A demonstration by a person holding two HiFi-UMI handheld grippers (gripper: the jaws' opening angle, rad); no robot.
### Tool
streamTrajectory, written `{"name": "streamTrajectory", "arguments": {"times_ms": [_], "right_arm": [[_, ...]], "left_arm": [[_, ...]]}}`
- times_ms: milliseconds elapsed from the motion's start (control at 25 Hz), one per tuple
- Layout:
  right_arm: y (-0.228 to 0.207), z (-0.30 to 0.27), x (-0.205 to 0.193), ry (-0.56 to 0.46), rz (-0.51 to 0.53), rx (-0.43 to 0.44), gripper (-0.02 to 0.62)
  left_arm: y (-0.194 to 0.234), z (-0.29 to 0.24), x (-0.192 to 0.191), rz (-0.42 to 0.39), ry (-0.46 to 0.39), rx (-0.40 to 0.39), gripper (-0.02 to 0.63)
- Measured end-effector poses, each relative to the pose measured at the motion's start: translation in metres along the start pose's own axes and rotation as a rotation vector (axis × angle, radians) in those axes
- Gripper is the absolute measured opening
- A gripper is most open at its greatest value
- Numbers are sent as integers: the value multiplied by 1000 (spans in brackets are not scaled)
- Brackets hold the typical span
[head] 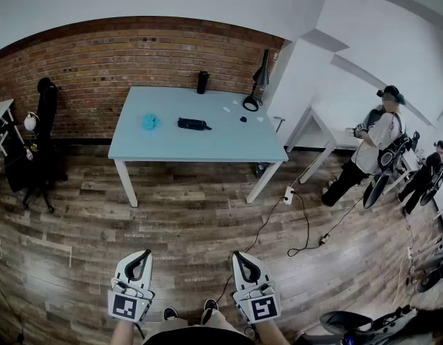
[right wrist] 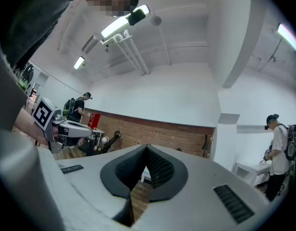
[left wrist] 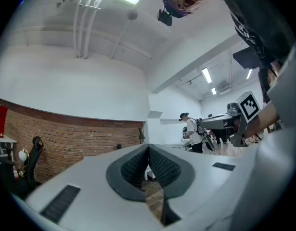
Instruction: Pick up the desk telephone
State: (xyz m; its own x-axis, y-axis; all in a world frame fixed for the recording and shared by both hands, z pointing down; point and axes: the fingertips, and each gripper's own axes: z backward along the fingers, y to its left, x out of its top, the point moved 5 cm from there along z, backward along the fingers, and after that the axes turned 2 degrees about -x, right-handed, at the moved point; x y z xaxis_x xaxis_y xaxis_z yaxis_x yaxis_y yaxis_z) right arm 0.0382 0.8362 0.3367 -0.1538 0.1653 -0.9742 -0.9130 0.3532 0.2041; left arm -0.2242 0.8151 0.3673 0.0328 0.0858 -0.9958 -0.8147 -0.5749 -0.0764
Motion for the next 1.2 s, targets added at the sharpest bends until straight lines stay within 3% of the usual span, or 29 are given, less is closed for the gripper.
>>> {"name": "streamTrajectory", "arguments": {"times_ms": [240,600,760,1200], "right_arm": [[9,-3,0,-20,-32,41,13],[36,-26,-12,93,-13,64,14],[41,-41,-27,126,-6,106,14],[-15,-119,-69,160,-89,197,14]], "left_arm": [[4,5,-6,6,15,-8,17],[19,1,-18,32,125,-27,17],[18,-17,-21,38,116,-44,17],[18,-112,-32,15,157,-3,17]]}}
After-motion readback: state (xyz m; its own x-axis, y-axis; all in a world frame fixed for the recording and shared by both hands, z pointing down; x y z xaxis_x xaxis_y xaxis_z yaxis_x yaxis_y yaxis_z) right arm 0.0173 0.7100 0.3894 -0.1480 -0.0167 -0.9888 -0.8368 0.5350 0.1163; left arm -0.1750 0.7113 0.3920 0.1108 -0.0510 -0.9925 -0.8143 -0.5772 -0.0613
